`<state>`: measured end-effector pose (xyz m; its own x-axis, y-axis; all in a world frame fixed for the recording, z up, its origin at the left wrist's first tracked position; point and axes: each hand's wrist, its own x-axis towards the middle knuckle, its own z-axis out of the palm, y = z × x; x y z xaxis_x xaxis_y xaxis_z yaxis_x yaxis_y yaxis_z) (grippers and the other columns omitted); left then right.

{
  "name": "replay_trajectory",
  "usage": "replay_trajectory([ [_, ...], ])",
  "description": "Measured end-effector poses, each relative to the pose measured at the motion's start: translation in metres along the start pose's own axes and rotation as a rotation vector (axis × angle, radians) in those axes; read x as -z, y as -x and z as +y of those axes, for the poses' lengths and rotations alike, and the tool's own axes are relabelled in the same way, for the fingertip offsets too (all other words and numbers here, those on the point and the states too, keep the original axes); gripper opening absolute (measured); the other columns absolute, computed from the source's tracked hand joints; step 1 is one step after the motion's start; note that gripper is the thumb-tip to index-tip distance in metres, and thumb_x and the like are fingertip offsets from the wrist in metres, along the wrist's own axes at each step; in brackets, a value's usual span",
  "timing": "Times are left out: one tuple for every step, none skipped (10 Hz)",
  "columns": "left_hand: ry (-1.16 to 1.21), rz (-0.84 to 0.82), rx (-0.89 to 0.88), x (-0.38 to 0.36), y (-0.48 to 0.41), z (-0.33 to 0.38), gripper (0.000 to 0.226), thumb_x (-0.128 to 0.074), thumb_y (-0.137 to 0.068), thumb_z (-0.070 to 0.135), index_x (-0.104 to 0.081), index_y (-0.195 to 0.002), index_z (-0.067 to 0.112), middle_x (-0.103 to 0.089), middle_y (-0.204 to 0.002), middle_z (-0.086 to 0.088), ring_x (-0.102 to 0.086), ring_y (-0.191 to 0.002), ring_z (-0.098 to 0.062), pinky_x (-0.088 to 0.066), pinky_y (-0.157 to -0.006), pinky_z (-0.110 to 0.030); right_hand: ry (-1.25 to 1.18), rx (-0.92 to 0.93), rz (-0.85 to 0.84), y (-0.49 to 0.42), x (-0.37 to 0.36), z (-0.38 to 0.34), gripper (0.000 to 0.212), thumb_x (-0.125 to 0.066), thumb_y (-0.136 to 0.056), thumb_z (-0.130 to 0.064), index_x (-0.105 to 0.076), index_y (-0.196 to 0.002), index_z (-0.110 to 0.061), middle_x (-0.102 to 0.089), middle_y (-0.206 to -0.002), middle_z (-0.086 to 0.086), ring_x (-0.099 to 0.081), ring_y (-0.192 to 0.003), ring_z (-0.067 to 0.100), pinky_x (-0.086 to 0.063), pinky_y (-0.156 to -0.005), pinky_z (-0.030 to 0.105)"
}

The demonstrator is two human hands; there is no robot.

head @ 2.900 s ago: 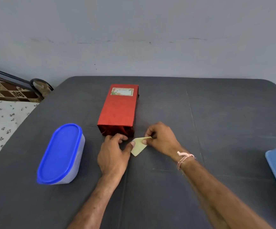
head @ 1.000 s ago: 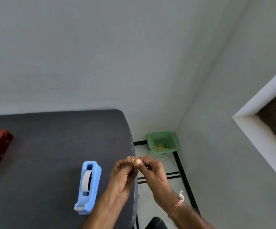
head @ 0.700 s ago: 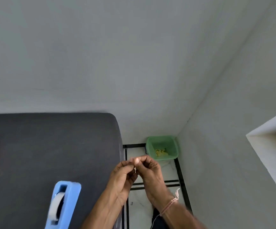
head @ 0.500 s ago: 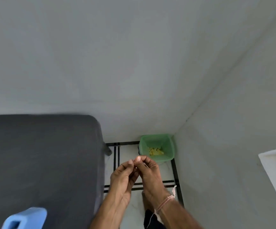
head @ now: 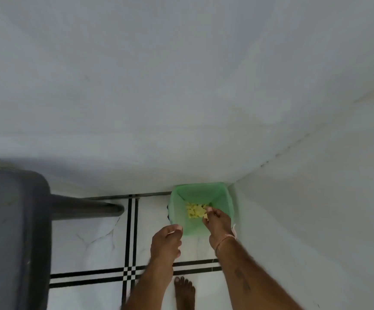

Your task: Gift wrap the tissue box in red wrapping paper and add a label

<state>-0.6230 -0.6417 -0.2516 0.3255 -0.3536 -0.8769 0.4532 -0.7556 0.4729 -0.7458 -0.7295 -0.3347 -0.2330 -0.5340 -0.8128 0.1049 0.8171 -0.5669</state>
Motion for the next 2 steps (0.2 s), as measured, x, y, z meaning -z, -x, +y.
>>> replay_trajectory([
  [-0.109,-0.022,-0.055,-0.02,-0.034,0.002,0.027,-0.066,-0.099,0.022,-0.066,-0.126,0.018,-0.066,-0.126,-0.006,-0.062,-0.11,-0.022,-0.053,-0.093,-0.037,-0.083,-0.038,-0.003,-0.028,-0.008,0.002,0.038,-0.051,-0.105,-0.003,-0.054,-0.144,-0.005,-0.057,-0.143,0.016,-0.059,-0.121,0.032,-0.049,-0.105,0.039],
  [-0.269,-0.033,-0.133,-0.032,-0.047,0.005,0.039,-0.068,-0.098,0.026,-0.062,-0.136,0.019,-0.062,-0.138,-0.006,-0.058,-0.122,-0.022,-0.046,-0.109,-0.038,-0.101,-0.059,-0.013,-0.033,-0.008,-0.004,0.05,-0.05,-0.106,-0.003,-0.041,-0.154,-0.01,-0.05,-0.15,0.016,-0.052,-0.134,0.034,-0.046,-0.112,0.044],
])
